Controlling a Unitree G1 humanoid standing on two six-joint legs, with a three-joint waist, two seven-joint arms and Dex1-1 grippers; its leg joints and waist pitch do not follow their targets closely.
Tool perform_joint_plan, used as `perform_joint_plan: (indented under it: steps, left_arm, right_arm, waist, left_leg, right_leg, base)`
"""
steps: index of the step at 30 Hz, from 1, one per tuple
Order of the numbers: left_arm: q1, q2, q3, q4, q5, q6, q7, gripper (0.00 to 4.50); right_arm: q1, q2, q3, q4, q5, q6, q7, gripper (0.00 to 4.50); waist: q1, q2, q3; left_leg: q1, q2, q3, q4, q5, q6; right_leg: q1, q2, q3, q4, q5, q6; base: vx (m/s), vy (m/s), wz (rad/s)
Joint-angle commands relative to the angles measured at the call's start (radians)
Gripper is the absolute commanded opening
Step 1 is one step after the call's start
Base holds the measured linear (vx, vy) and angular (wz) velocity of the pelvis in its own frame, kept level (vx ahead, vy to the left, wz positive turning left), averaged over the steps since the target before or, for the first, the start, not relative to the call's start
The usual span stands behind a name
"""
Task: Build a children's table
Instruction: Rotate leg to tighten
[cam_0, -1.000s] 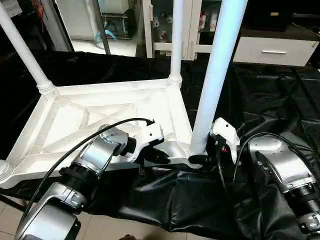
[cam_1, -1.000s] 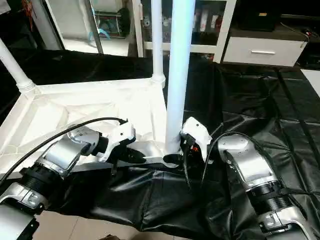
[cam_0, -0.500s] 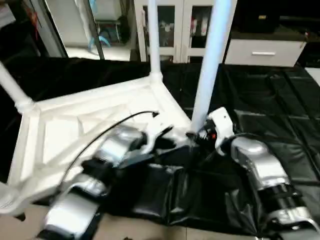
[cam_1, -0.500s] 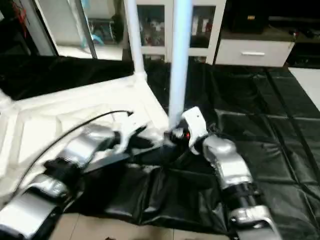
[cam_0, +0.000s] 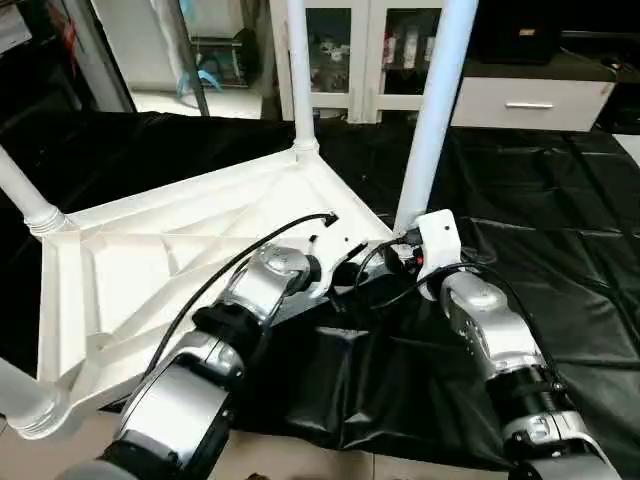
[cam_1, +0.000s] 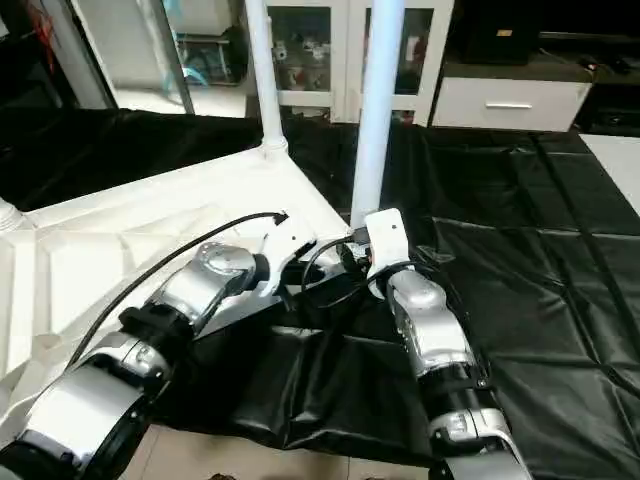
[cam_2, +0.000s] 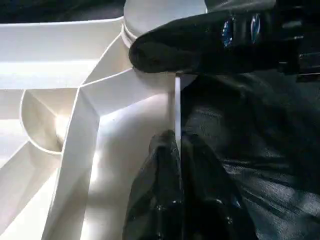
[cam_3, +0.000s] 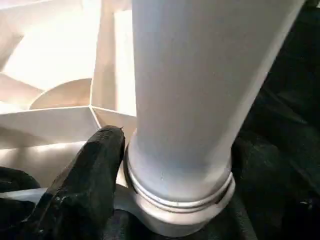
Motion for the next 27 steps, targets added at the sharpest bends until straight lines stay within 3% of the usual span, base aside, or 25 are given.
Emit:
perform_joint_plan:
  steps: [1, 4, 5, 6, 7, 8, 9, 10, 11, 13, 17, 18, 19, 20, 21, 22, 24, 26, 27]
  left_arm:
    - [-0.017, -0.002, -0.012, 0.033, 0.025, -0.047, 0.024, 0.00]
    - [-0.017, -0.001, -0.021, 0.042, 0.035, -0.079, 0.016, 0.00]
    - [-0.011, 0.005, -0.042, 0.058, 0.053, -0.127, -0.008, 0.00]
    - [-0.010, 0.006, -0.047, 0.062, 0.058, -0.140, -0.014, 0.00]
    - [-0.011, 0.007, -0.054, 0.073, 0.064, -0.173, -0.025, 0.00]
    - [-0.013, 0.005, -0.056, 0.080, 0.064, -0.200, -0.034, 0.00]
    - [-0.015, 0.001, -0.061, 0.088, 0.064, -0.253, -0.050, 0.00]
    - [-0.016, -0.002, -0.063, 0.095, 0.065, -0.284, -0.059, 0.00]
    - [-0.023, -0.017, -0.061, 0.102, 0.061, -0.316, -0.057, 0.00]
    - [-0.029, -0.027, -0.058, 0.108, 0.062, -0.336, -0.044, 0.00]
    - [-0.053, -0.060, -0.032, 0.142, 0.065, -0.397, 0.079, 0.00]
    - [-0.059, -0.067, -0.012, 0.149, 0.048, -0.395, 0.096, 0.00]
    - [-0.067, -0.078, 0.018, 0.157, 0.024, -0.388, 0.116, 0.28]
    - [-0.072, -0.078, 0.051, 0.155, -0.005, -0.397, 0.122, 0.28]
    - [-0.073, -0.077, 0.055, 0.156, -0.008, -0.401, 0.122, 0.44]
    - [-0.076, -0.074, 0.083, 0.155, -0.030, -0.423, 0.126, 0.44]
    - [-0.073, -0.067, 0.105, 0.137, -0.053, -0.423, 0.112, 0.65]
    - [-0.059, -0.047, 0.134, 0.087, -0.091, -0.401, 0.071, 0.75]
    - [-0.054, -0.040, 0.139, 0.073, -0.099, -0.394, 0.060, 0.81]
  right_arm:
    - [0.047, -0.049, 0.034, -0.137, 0.008, 0.078, 0.080, 3.74]
    - [0.083, -0.102, 0.046, -0.228, 0.049, 0.143, 0.184, 3.74]
    - [0.174, -0.253, 0.090, -0.389, 0.093, 0.147, 0.386, 3.74]
    - [0.201, -0.298, 0.100, -0.434, 0.104, 0.140, 0.440, 3.74]
    - [0.237, -0.355, 0.103, -0.481, 0.120, 0.135, 0.504, 3.74]
    - [0.259, -0.391, 0.099, -0.504, 0.131, 0.135, 0.539, 3.74]
    - [0.298, -0.449, 0.087, -0.538, 0.145, 0.128, 0.591, 3.74]
    - [0.319, -0.481, 0.081, -0.558, 0.152, 0.125, 0.614, 3.74]
    - [0.338, -0.501, 0.050, -0.565, 0.154, 0.128, 0.606, 3.74]
    - [0.335, -0.493, 0.029, -0.558, 0.143, 0.135, 0.574, 3.74]
    - [0.320, -0.465, 0.020, -0.573, 0.143, 0.183, 0.525, 3.74]
    - [0.314, -0.457, 0.026, -0.573, 0.141, 0.185, 0.516, 3.74]
    - [0.306, -0.446, 0.033, -0.570, 0.137, 0.188, 0.502, 3.79]
    - [0.287, -0.411, 0.044, -0.572, 0.142, 0.198, 0.479, 3.79]
    - [0.286, -0.408, 0.045, -0.573, 0.144, 0.199, 0.477, 3.80]
    - [0.276, -0.388, 0.050, -0.577, 0.156, 0.201, 0.466, 3.80]
    - [0.265, -0.364, 0.051, -0.573, 0.160, 0.199, 0.450, 3.80]
    - [0.249, -0.332, 0.056, -0.568, 0.157, 0.196, 0.436, 3.80]
    - [0.246, -0.327, 0.058, -0.569, 0.155, 0.195, 0.435, 3.80]
  waist:
    - [0.003, -0.013, -0.058]
    - [0.014, -0.013, -0.062]
    - [0.016, -0.002, -0.064]
    - [0.027, -0.009, -0.065]
    - [0.029, -0.010, -0.065]
    - [0.027, 0.010, -0.069]
    - [0.027, 0.007, -0.070]
    - [0.029, -0.004, -0.070]
    - [0.031, 0.003, -0.071]
    - [0.034, 0.005, -0.070]
    - [0.041, 0.012, -0.068]
    - [0.042, 0.012, -0.069]
    - [0.039, 0.014, -0.069]
    - [0.038, 0.005, -0.071]
    - [0.039, 0.008, -0.072]
    - [0.038, -0.001, -0.074]
    - [0.041, 0.005, -0.078]
    - [0.043, -0.008, -0.078]
    - [0.044, -0.008, -0.078]
  left_leg:
    - [0.017, 0.045, -0.029, -0.087, -0.359, 0.025]
    - [0.016, 0.048, -0.026, -0.084, -0.318, 0.049]
    - [0.011, 0.051, -0.029, -0.082, -0.294, 0.054]
    - [0.018, 0.054, -0.028, -0.078, -0.297, 0.064]
    - [0.022, 0.054, -0.019, -0.072, -0.293, 0.088]
    - [0.001, 0.051, -0.024, -0.070, -0.239, 0.102]
    - [0.002, 0.050, -0.023, -0.066, -0.230, 0.112]
    - [0.005, 0.053, -0.022, -0.062, -0.226, 0.127]
    - [0.002, 0.050, -0.020, -0.058, -0.209, 0.139]
    - [0.001, 0.048, -0.018, -0.055, -0.194, 0.144]
    - [0.012, 0.051, -0.019, -0.059, -0.220, 0.121]
    - [0.012, 0.054, -0.020, -0.060, -0.222, 0.117]
    - [0.008, 0.052, -0.021, -0.060, -0.221, 0.113]
    - [0.002, 0.053, -0.024, -0.062, -0.208, 0.114]
    - [0.001, 0.051, -0.025, -0.061, -0.200, 0.116]
    - [-0.001, 0.051, -0.024, -0.059, -0.186, 0.127]
    - [-0.002, 0.052, -0.023, -0.055, -0.155, 0.140]
    - [-0.005, 0.052, -0.021, -0.052, -0.122, 0.161]
    - [-0.004, 0.052, -0.020, -0.051, -0.117, 0.164]
  right_leg:
    - [0.033, -0.052, 0.031, -0.078, -0.377, -0.160]
    - [0.042, -0.051, 0.035, -0.067, -0.284, -0.172]
    - [0.050, -0.051, 0.033, -0.067, -0.227, -0.174]
    - [0.052, -0.050, 0.035, -0.065, -0.212, -0.170]
    - [0.041, -0.054, 0.042, -0.060, -0.181, -0.193]
    - [0.058, -0.058, 0.037, -0.051, -0.147, -0.206]
    - [0.055, -0.058, 0.035, -0.056, -0.138, -0.207]
    - [0.057, -0.059, 0.037, -0.053, -0.135, -0.220]
    - [0.055, -0.059, 0.035, -0.056, -0.154, -0.226]
    - [0.051, -0.058, 0.032, -0.058, -0.208, -0.227]
    - [0.038, -0.049, 0.029, -0.069, -0.320, -0.192]
    - [0.038, -0.050, 0.030, -0.067, -0.311, -0.193]
    - [0.039, -0.049, 0.028, -0.065, -0.294, -0.196]
    - [0.043, -0.052, 0.027, -0.059, -0.273, -0.197]
    - [0.043, -0.053, 0.027, -0.056, -0.259, -0.199]
    - [0.042, -0.053, 0.027, -0.055, -0.236, -0.201]
    - [0.041, -0.057, 0.027, -0.047, -0.185, -0.222]
    - [0.042, -0.058, 0.027, -0.040, -0.150, -0.232]
    - [0.041, -0.059, 0.028, -0.038, -0.149, -0.234]
  base:
    - [0.000, 0.000, 0.00]
    - [0.000, 0.000, 0.00]
    - [0.000, 0.000, 0.00]
    - [0.054, 0.003, 0.10]
    - [0.054, 0.003, 0.10]
    - [0.054, -0.007, 0.03]
    - [0.000, 0.000, 0.00]
    - [0.000, 0.000, 0.00]
    - [0.000, 0.000, 0.00]
    - [0.000, 0.000, 0.00]
    - [0.000, 0.000, 0.00]
    - [0.000, 0.000, 0.00]
    - [0.000, 0.000, 0.00]
    - [0.000, 0.000, 0.00]
    - [0.000, 0.000, 0.00]
    - [0.000, 0.000, 0.00]
    - [0.000, 0.000, 0.00]
    - [0.000, 0.000, 0.00]
    - [0.000, 0.000, 0.00]
